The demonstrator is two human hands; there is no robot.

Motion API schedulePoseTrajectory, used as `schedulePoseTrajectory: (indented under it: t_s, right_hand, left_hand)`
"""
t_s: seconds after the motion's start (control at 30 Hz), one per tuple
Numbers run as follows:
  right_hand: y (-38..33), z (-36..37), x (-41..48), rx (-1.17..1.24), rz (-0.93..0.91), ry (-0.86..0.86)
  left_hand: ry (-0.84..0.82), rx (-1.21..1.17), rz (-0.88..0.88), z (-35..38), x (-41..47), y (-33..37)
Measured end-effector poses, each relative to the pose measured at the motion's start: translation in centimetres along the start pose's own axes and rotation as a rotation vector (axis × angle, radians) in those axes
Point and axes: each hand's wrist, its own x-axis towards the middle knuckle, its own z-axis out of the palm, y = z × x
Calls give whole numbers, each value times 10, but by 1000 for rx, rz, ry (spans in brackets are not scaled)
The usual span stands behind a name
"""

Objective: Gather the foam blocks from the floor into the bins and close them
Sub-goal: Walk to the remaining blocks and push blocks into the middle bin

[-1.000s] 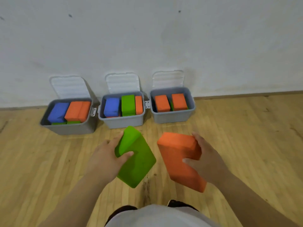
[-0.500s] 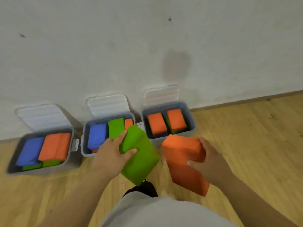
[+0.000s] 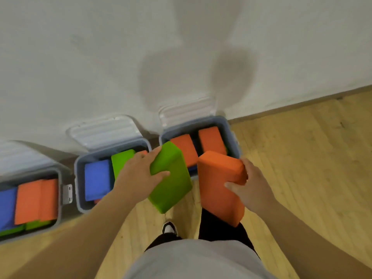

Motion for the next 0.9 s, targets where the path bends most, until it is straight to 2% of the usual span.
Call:
schedulePoseTrajectory:
  t_s: [0.2, 0.37, 0.57, 0.7, 0.8, 0.9]
  right_hand:
    - [-11, 21, 173, -107, 18, -306]
    - [-10, 77, 294, -179, 33, -402]
    - [26, 171, 421, -139, 103, -434]
    - [57, 242, 470, -86, 104, -510]
    - [79, 275, 469, -31, 121, -451]
    - [89, 280, 447, 75, 173, -384]
  left_hand:
    - [-87, -106, -219, 32, 72, 0]
    - [-104, -296, -324, 65, 157, -21]
    - [-254, -399, -340, 148, 242, -67]
    - [-303, -440, -335, 205, 281, -102]
    - [-332, -510, -354, 233, 297, -120]
    - [-398, -514, -297, 244, 308, -124]
